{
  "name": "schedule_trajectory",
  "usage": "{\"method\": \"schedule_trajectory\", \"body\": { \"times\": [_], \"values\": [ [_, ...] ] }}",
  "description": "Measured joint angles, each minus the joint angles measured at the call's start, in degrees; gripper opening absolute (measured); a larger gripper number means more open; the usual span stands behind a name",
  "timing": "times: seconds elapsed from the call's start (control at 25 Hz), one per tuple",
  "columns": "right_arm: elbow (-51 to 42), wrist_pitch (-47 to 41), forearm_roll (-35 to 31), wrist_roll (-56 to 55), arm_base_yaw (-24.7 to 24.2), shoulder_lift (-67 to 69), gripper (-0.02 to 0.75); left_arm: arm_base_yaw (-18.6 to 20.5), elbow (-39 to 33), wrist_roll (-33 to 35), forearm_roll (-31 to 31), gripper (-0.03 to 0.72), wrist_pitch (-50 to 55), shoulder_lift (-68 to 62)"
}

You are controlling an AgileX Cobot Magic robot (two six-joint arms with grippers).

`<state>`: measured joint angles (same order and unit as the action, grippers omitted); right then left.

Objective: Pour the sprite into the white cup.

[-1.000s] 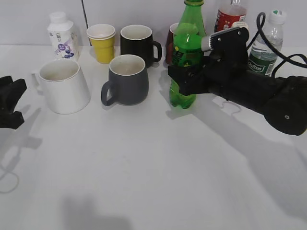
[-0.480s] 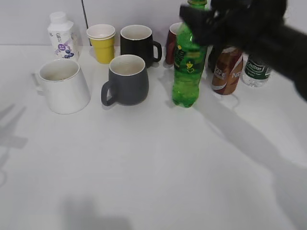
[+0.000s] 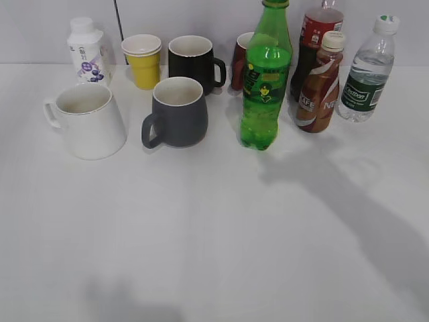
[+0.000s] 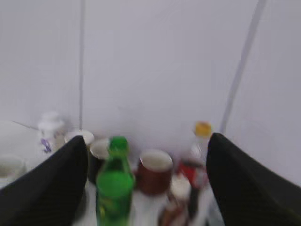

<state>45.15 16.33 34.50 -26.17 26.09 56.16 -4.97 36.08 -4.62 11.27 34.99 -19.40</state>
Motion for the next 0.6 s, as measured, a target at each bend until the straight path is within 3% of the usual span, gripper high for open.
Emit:
{"method": "schedule_trajectory", "body": {
  "times": [0.12, 0.2, 0.44, 0.6],
  "values": [
    [-1.09, -14.53, 3.74, -4.96, 3.15, -10.51, 0.589, 0.0, 1.03, 0.0, -0.96, 0.384, 9.51, 3.89],
    [-2.43, -25.81, 1.76, -5.47, 5.88, -17.75, 0.589, 0.0, 1.1, -0.05, -2.68, 0.45, 14.57, 5.86],
    [-4.47, -59.29, -19.22, 13.78, 10.27, -35.57, 0.589, 0.0, 1.1, -0.05, -4.3, 0.503, 25.36, 14.31],
    [-4.52, -79.39, -24.73, 18.12, 10.34, -43.65, 0.589, 0.0, 0.97, -0.05, -4.37, 0.505, 30.37, 19.59]
  ]
}}
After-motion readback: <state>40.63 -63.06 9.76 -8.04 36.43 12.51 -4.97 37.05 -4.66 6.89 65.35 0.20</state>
